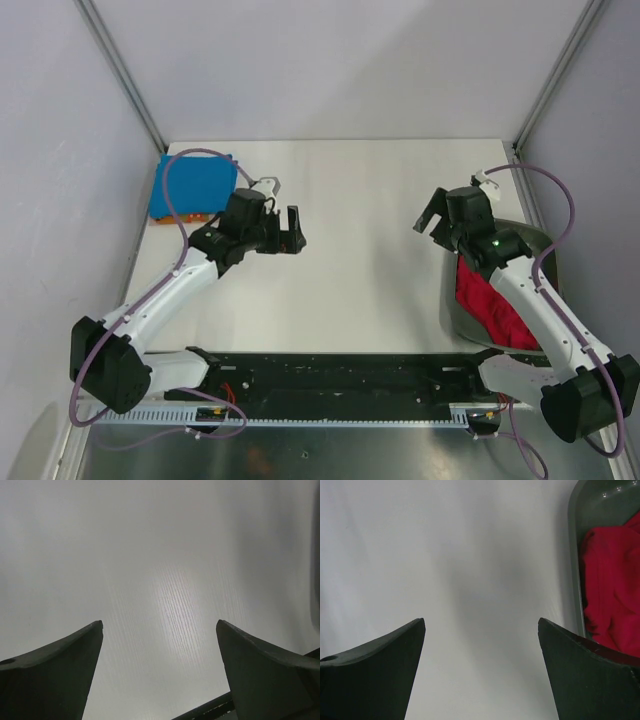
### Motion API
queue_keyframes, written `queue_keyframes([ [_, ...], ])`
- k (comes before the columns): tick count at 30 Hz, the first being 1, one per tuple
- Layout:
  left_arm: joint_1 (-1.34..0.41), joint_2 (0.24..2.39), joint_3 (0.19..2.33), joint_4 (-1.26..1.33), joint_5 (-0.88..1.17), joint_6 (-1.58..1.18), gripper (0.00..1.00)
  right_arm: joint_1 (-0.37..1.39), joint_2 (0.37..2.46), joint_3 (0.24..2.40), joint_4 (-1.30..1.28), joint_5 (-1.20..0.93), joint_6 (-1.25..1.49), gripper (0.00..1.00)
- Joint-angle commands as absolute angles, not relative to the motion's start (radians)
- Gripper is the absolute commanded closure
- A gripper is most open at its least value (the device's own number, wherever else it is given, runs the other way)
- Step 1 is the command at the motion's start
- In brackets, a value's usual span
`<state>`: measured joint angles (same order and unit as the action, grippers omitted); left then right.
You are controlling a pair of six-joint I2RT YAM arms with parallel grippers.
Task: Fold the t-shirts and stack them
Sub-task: Grab crumpled tshirt from bin with the right arm
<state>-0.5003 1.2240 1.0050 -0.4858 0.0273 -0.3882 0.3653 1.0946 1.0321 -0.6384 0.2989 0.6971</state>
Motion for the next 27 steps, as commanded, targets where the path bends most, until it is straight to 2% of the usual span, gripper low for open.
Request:
queue_keyframes([
  [1,-0.491,1.204,0.986,-0.454,0.039,-0.368,0.01,0.373,1.096,1.034,-0.672,0.319,0.697,0.01],
  [6,-0.49,1.201,0.978,-0.454,0.069,-0.355,0.01,0.335,1.08,1.034,-0.735,0.321,0.716,0.01],
  [13,-0.49,1.191,0.971,-0.454,0.106,-0.348,0.0,0.185,1.033,1.015,-0.906,0.38,0.717,0.01],
  [20,-0.491,1.183,0.965,-0.454,0.13,-0.346,0.01,-0.142,0.959,0.91,-0.931,0.232,0.663,0.01],
  [27,-0.491,1.18,0.964,-0.455,0.148,-0.346,0.0,-0.345,0.988,0.821,-0.857,0.131,0.7,0.01],
])
